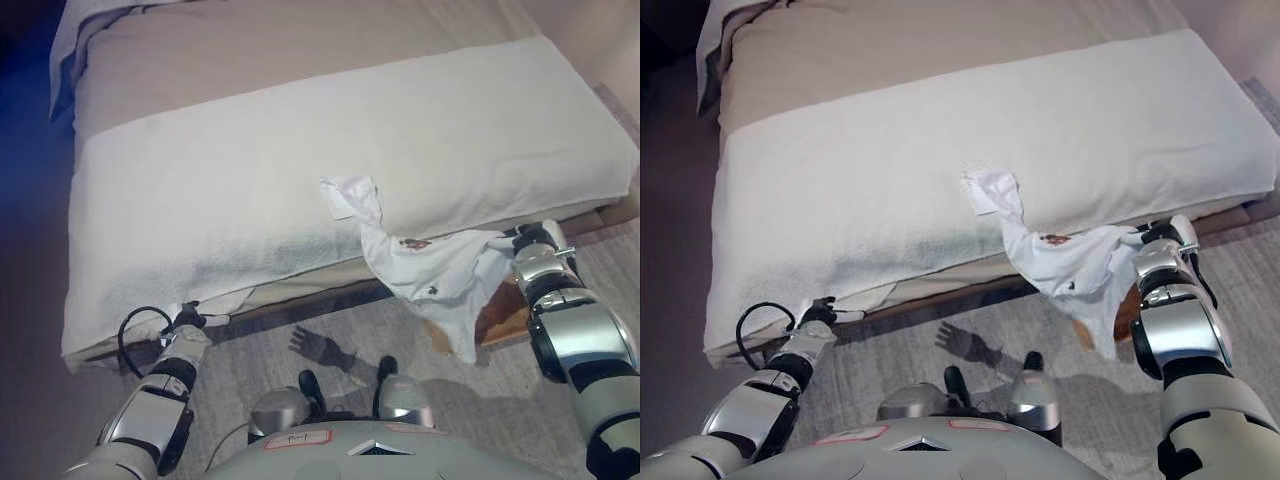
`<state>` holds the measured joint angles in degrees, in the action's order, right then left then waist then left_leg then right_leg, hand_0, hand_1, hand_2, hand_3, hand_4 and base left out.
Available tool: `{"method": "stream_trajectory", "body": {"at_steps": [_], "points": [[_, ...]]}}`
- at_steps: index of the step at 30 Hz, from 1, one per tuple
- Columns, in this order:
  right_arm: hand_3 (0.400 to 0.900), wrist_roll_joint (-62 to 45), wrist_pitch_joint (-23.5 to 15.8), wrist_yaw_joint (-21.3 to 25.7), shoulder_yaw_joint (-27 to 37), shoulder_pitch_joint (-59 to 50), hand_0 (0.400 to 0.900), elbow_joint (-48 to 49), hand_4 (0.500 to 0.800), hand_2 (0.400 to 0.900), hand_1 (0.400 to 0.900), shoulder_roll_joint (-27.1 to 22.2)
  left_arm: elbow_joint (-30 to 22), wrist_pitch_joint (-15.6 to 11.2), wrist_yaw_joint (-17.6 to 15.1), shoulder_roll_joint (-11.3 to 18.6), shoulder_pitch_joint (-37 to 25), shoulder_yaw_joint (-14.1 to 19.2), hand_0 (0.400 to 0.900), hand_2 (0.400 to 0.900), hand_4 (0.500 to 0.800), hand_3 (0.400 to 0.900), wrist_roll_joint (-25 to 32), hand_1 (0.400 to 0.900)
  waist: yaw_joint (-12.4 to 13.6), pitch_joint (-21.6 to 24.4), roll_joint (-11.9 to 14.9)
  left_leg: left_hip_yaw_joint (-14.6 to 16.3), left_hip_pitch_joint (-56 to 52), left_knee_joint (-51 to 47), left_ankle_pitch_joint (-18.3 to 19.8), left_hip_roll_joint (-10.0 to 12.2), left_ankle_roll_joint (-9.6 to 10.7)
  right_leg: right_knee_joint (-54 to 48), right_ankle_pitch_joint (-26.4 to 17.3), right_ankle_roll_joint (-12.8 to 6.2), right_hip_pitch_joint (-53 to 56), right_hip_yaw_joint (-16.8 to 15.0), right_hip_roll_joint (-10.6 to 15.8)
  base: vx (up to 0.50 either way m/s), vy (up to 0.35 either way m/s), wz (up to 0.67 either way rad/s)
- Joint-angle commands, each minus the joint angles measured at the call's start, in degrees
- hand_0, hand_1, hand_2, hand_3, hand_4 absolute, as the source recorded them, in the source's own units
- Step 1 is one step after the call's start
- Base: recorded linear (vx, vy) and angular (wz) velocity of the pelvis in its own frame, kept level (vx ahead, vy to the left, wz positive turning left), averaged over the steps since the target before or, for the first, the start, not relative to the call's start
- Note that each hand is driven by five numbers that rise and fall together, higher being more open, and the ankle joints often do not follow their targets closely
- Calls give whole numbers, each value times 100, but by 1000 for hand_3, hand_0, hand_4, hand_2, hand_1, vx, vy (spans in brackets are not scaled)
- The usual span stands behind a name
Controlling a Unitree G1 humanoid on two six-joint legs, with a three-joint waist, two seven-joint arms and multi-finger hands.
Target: Put the clothes on the bed into the basket.
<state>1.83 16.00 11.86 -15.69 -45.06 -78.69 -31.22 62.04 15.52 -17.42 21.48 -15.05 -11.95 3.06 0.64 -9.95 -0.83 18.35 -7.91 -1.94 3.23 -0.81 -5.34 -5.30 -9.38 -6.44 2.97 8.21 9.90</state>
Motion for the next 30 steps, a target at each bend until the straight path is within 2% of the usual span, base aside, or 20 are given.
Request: {"method": "stream_trajectory", "body": {"at_steps": [1, 5, 10, 15, 21, 30], "points": [[400, 496, -167, 213, -584, -1025, 400, -348, 500, 400, 400, -532, -140, -214, -254, 434, -28, -126, 900, 900, 800, 900, 84, 900, 85, 826, 159, -674, 455, -306, -121, 26, 429, 30, 478, -245, -131, -249, -201, -93, -242, -1], [400, 533, -142, 246, -636, -1250, 400, -520, 500, 400, 400, -810, -267, -276, -222, 467, -172, -171, 900, 900, 800, 900, 152, 900, 52, 811, 144, -815, 534, -306, -243, 144, 563, 30, 556, -139, -143, -231, -344, -77, -218, 15], [400, 744, -52, 248, -813, -1843, 400, -863, 500, 400, 400, -1363, -535, -325, -134, 458, -4, -199, 900, 900, 800, 900, 147, 900, 115, 745, 67, -964, 636, -306, -402, 274, 736, 30, 677, -21, -131, -118, -501, -46, -172, 17], [400, 848, -16, 277, -965, -2182, 400, -983, 500, 400, 400, -1975, -831, -342, -47, 488, 245, -184, 900, 900, 800, 900, 31, 900, 168, 710, 29, -1130, 737, -306, -541, 369, 875, 30, 747, 44, -114, 96, -585, -21, -146, 33], [400, 774, -10, 210, -1122, -2461, 400, -1075, 500, 400, 400, -2610, -919, -366, 77, 545, 380, -156, 900, 900, 800, 900, -27, 900, 195, 732, -55, -1241, 702, -306, -597, 433, 969, 30, 832, 95, -17, 288, -631, 31, -99, 18], [400, 794, -18, 210, -1337, -2660, 400, -962, 500, 400, 400, -2893, -1086, -381, 131, 508, 493, -163, 900, 900, 800, 900, -22, 900, 188, 717, -136, -1338, 737, -306, -642, 515, 1065, 30, 894, 150, -12, 436, -683, 35, -61, 11]]}}
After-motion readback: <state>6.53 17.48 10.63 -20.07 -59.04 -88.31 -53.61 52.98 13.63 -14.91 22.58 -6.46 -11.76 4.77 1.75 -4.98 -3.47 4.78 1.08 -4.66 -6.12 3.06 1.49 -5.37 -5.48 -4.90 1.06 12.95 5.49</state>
